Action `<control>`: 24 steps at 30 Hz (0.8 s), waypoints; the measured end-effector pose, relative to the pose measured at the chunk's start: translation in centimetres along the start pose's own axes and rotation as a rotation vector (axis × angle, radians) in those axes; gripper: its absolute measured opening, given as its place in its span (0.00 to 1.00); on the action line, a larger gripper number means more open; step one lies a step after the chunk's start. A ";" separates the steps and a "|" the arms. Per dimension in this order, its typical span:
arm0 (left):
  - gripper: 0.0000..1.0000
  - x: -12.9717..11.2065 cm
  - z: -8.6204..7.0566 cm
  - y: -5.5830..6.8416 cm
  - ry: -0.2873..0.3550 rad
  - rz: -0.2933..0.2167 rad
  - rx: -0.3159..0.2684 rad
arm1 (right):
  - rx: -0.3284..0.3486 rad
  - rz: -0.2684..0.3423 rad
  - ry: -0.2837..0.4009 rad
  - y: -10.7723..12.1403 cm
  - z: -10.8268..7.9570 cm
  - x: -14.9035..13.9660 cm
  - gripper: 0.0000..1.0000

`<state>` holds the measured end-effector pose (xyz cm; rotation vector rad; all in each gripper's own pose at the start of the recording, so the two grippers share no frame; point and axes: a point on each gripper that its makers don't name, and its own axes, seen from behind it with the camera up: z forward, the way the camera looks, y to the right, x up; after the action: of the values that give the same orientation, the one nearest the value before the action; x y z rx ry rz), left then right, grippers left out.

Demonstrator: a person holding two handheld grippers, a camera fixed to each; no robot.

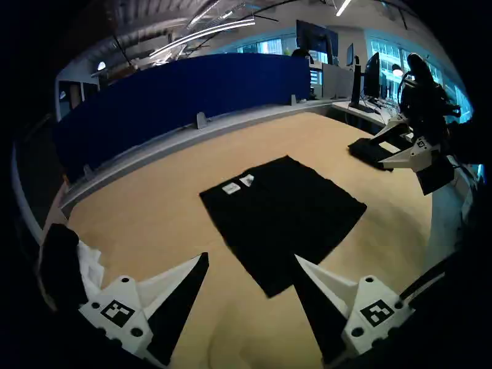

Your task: Fold towel

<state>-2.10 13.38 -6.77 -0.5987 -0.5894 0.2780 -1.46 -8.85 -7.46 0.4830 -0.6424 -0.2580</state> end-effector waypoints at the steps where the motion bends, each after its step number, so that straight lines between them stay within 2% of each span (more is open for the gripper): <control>1: 0.93 -0.8 0.4 0.3 -0.015 -0.001 -0.008 | 0.007 0.003 -0.012 -0.2 0.4 -0.7 1.00; 12: 0.93 -6.9 3.7 2.8 -0.150 -0.028 -0.085 | 0.072 0.027 -0.121 -2.4 3.9 -7.0 0.99; 19: 0.93 -8.4 4.8 3.5 -0.192 -0.052 -0.115 | 0.082 0.024 -0.162 -2.9 4.7 -9.1 0.98; 24: 0.92 -8.9 5.3 3.6 -0.206 -0.040 -0.116 | 0.085 0.022 -0.184 -3.1 4.8 -10.1 0.87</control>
<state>-12.66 14.99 -9.25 -0.6737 -0.8191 0.2703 -12.60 -9.44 -10.86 0.5376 -0.8399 -0.2571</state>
